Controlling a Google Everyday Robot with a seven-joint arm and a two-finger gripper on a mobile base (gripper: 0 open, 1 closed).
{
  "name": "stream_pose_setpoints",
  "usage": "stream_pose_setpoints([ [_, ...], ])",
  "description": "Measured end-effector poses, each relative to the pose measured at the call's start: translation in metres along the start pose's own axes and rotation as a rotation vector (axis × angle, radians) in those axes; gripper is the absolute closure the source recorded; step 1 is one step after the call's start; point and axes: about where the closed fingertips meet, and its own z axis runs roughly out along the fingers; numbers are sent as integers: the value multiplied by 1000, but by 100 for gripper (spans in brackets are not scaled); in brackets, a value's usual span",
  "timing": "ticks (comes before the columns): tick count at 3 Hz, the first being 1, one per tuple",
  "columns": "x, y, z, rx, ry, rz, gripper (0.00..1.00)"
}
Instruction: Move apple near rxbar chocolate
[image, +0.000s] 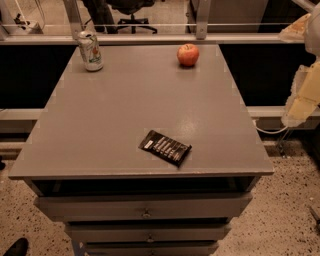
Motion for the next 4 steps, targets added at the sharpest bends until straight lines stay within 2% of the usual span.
stream_pose_setpoints([
  [1,0,0,0,0,0,0,0],
  [2,-6,-9,18,14,-47,20,0],
  [3,-13,-39,48,40,-146,57,0],
  [4,-26,-89,93,58,-292,103,0],
])
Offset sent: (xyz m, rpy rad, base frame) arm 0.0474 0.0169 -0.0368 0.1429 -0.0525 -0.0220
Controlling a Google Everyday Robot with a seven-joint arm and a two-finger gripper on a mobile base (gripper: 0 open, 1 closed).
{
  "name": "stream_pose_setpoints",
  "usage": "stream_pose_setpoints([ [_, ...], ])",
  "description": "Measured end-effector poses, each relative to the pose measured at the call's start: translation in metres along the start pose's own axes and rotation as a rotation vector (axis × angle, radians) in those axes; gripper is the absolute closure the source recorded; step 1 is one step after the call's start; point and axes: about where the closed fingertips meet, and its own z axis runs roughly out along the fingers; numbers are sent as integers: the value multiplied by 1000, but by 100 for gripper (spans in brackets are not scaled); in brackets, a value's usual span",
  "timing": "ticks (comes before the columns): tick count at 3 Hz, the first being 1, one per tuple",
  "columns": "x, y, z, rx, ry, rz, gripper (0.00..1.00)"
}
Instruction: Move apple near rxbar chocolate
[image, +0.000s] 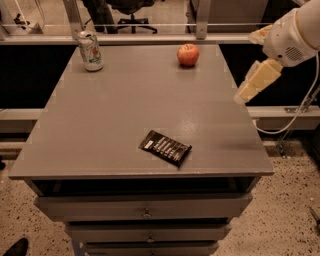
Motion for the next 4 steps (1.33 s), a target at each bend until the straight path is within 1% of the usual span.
stream_pose_setpoints([
  [1,-4,-49,48,16,-133,54,0],
  [2,-6,-98,99,43,-215,124,0],
  [3,-17,-135,139,68,-289,196,0],
  [4,-35,-156,170,87,-325,227,0],
])
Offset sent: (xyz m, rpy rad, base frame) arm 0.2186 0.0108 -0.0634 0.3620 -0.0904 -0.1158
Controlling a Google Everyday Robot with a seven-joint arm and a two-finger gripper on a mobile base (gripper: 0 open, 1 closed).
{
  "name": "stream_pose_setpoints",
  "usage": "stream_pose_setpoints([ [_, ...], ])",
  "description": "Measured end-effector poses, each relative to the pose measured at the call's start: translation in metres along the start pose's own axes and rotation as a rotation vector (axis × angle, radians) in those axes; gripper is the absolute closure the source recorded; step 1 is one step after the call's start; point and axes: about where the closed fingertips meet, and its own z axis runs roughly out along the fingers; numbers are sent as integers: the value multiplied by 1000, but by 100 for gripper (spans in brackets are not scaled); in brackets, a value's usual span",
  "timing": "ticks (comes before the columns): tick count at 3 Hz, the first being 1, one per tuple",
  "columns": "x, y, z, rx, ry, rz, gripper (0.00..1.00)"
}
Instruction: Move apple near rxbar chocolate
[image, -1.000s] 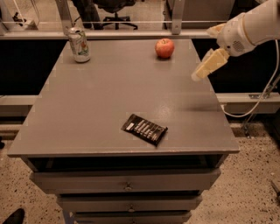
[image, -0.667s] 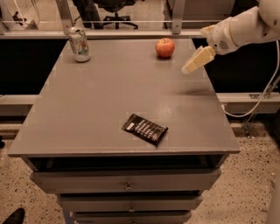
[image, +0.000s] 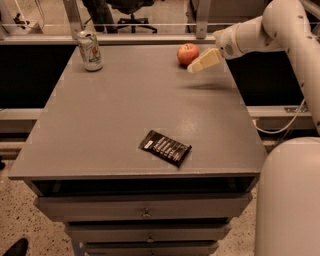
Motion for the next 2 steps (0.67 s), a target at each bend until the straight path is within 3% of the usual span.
stream_pose_setpoints([
  [2,-12,-20,53,42,-69,111,2],
])
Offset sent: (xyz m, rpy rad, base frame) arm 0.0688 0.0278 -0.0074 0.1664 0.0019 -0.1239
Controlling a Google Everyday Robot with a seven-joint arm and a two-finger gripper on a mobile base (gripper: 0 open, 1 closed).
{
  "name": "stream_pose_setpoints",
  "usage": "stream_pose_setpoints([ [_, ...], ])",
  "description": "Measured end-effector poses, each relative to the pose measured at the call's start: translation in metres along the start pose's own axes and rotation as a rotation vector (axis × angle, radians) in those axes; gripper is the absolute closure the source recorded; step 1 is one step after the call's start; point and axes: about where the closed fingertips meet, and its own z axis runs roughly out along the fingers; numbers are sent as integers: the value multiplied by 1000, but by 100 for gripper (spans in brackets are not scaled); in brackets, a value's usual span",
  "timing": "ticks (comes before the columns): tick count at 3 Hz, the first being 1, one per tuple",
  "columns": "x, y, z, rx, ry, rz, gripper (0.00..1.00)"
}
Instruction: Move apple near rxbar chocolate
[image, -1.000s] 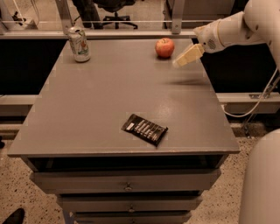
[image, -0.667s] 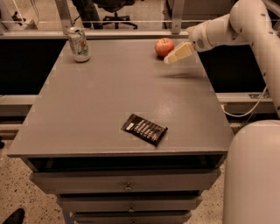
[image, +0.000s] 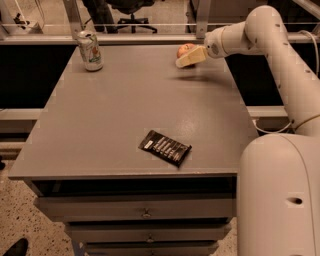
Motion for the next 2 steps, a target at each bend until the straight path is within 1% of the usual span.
stream_pose_setpoints([
  [1,1,-7,14,11,-13,31,24],
  [2,3,-11,19,20,-26,31,47],
])
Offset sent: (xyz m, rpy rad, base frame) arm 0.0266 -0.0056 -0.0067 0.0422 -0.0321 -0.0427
